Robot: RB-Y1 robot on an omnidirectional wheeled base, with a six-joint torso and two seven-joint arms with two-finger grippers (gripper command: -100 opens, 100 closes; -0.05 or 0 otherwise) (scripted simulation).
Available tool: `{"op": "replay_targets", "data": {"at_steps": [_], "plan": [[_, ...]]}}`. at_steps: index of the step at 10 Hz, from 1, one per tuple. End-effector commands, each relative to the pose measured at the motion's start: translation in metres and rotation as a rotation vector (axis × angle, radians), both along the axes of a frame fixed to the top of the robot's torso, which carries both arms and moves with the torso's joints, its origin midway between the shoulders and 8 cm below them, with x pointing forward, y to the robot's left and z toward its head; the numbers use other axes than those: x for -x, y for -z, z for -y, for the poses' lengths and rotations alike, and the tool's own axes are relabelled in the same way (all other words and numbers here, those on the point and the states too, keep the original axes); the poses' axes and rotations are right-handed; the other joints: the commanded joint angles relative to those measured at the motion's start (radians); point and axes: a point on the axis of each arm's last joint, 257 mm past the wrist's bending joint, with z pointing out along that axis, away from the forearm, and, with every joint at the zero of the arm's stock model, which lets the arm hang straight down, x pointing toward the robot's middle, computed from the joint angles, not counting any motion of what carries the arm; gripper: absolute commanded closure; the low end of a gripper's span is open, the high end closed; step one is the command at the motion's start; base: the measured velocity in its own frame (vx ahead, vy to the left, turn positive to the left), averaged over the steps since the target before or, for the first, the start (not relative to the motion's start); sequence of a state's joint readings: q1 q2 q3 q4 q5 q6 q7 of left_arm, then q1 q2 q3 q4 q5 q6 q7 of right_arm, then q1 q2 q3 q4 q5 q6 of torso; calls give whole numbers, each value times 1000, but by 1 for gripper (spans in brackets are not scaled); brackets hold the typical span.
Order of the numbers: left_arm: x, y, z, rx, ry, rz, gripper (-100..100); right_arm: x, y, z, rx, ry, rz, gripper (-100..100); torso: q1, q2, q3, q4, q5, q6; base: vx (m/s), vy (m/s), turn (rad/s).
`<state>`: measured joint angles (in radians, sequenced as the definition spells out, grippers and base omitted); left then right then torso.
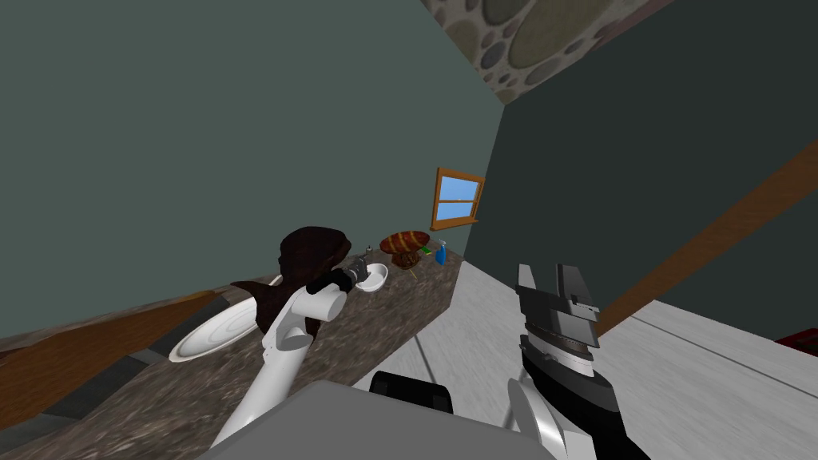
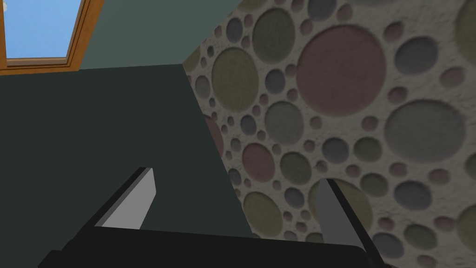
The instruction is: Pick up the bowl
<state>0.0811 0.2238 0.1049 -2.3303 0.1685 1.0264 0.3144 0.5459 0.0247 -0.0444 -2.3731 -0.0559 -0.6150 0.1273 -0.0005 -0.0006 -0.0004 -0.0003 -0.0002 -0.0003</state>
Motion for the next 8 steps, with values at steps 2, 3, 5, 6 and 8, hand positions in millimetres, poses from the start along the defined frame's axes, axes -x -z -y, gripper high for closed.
{"op": "replay_targets", "data": {"at_steps": [2,3,5,6,8], "plan": [[4,14,-3,8,-9,-65,-100,0,0,0,0,0,0,0,0,0,0,0,0,0,13,-6,-19],[4,18,-4,23,-15,-95,-100,0,0,0,0,0,0,0,0,1,0,0,0,0,17,-9,-82],[9,27,-5,24,-19,-133,-100,0,0,0,0,0,0,0,0,0,0,0,0,0,13,-6,-25],[9,31,-7,38,-26,-160,-100,0,0,0,0,0,0,0,0,1,0,0,0,-1,16,-6,-92],[14,40,-7,38,-30,-199,-100,0,0,0,0,0,0,0,0,0,0,0,0,0,11,-3,-14]]}}
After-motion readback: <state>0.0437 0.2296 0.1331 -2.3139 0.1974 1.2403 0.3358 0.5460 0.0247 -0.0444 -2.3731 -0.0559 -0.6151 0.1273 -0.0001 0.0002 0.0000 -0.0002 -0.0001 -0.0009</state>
